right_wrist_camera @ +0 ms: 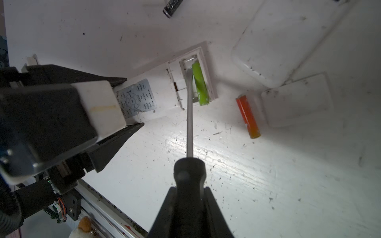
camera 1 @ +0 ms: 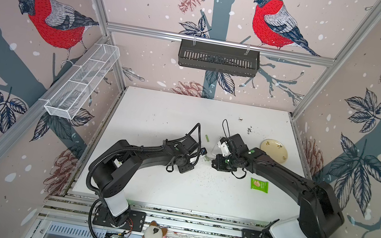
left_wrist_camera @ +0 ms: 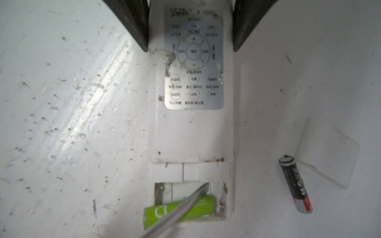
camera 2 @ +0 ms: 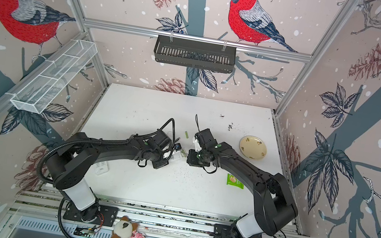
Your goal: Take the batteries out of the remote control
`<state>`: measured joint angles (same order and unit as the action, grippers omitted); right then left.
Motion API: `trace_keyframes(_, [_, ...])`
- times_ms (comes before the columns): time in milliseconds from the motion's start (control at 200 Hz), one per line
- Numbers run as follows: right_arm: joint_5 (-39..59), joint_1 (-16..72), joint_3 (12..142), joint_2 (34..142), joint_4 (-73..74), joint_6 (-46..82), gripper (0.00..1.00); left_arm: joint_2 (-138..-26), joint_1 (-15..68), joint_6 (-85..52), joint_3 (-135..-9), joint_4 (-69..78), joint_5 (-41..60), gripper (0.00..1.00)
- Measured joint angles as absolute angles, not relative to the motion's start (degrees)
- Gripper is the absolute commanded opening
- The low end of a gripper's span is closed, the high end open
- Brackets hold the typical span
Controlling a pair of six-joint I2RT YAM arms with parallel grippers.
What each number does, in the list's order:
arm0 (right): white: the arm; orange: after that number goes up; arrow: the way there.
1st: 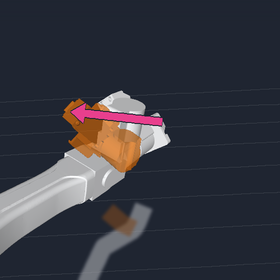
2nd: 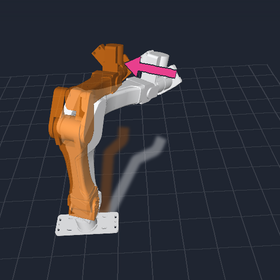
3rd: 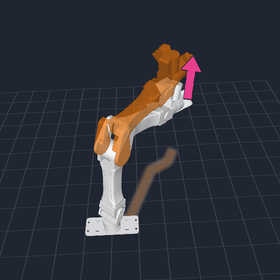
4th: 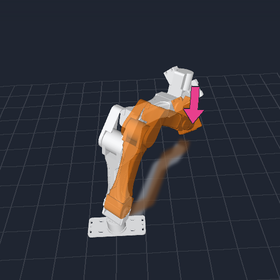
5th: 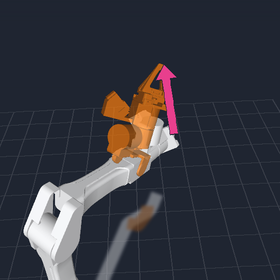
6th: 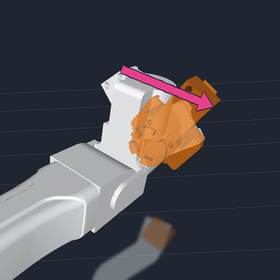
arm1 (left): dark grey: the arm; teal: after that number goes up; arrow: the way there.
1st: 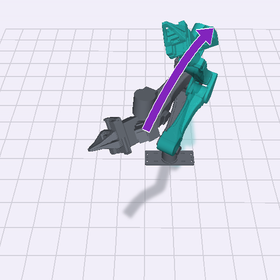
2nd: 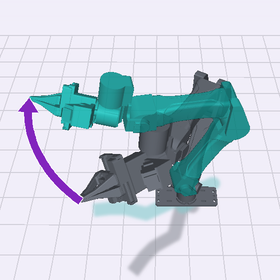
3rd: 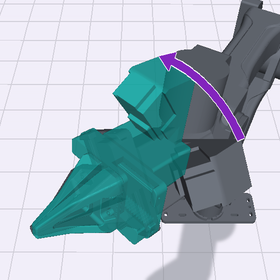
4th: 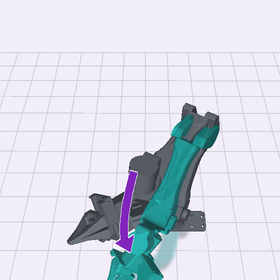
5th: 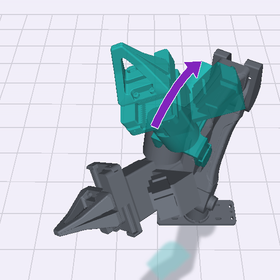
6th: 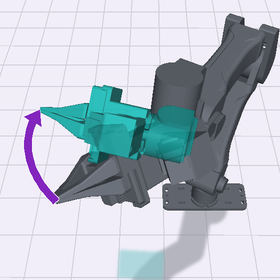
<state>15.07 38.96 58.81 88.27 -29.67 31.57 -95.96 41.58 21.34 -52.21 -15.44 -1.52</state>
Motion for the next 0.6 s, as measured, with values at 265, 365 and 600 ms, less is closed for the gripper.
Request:
trace_keyframes(265, [6.3,42.9,67.2,92.1,-37.7,33.5,0.00,-96.5,43.8,21.3,-54.0,-15.4,-6.6,0.00])
trace_keyframes(365, [4.9,43.2,69.6,92.4,-39.8,34.3,0.00,-96.5,44.7,21.1,-54.1,-14.5,-9.1,0.00])
trace_keyframes(600, [7.2,39.9,72.2,93.1,-39.8,34.7,0.00,-96.4,46.4,21.3,-53.9,-12.4,-13.9,0.00])
